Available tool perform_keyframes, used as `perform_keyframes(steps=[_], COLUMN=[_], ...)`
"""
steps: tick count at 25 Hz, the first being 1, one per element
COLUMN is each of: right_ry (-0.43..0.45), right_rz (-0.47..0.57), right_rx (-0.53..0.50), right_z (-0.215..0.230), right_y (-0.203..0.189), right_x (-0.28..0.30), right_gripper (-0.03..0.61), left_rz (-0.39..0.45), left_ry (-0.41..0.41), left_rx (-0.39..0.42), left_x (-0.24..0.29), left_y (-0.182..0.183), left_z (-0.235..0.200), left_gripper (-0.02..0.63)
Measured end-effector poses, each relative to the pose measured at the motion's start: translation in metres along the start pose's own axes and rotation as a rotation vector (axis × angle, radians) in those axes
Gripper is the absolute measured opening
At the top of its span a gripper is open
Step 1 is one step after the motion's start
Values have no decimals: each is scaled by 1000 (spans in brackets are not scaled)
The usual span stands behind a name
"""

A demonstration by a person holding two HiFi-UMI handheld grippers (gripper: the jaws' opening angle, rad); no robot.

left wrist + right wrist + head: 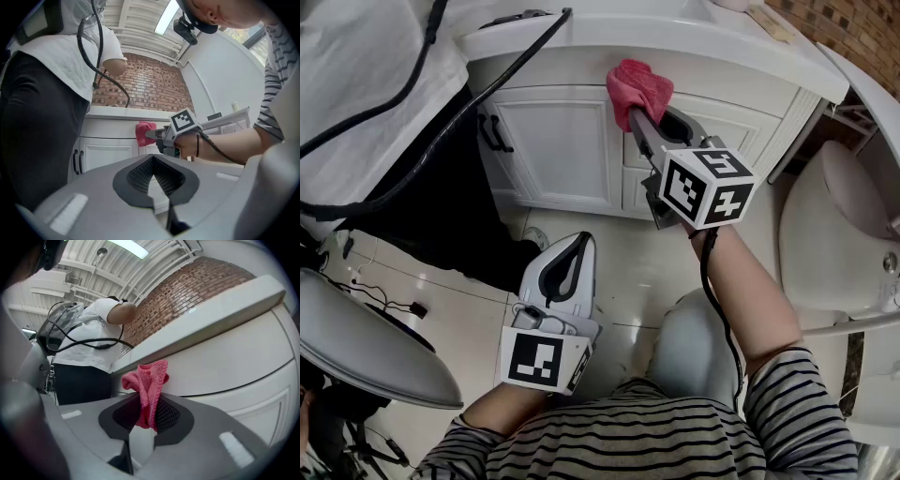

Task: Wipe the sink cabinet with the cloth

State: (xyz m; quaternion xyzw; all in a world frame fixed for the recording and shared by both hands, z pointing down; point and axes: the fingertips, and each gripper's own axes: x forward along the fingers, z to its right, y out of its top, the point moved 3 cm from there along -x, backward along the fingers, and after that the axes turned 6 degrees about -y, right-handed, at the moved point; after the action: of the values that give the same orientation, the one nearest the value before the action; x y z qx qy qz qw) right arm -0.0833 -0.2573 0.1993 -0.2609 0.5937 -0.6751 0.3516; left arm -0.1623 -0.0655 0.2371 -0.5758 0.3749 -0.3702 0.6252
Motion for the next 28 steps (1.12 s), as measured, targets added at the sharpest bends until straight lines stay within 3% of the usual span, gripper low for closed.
perform_keyframes(steps=[8, 23, 25, 28], right_ry=[-126, -513, -517, -399], right_rz=[3, 68, 84, 90], right_rx=[18, 46, 64, 79], right_z=[51, 218, 215, 172], right_y=[-2, 18, 20, 15], right_x=[-7, -153, -161, -146], right_gripper=[77, 78, 75, 75], left_rz=[-14, -7, -4, -1], left_ry=[-6, -102, -104, -102], left_rx=[-4, 7, 8, 4], left_x=[8, 38, 39, 40], left_y=[-8, -10, -9, -9], left_z=[-4, 43, 46, 45], left_gripper=[2, 2, 2, 2])
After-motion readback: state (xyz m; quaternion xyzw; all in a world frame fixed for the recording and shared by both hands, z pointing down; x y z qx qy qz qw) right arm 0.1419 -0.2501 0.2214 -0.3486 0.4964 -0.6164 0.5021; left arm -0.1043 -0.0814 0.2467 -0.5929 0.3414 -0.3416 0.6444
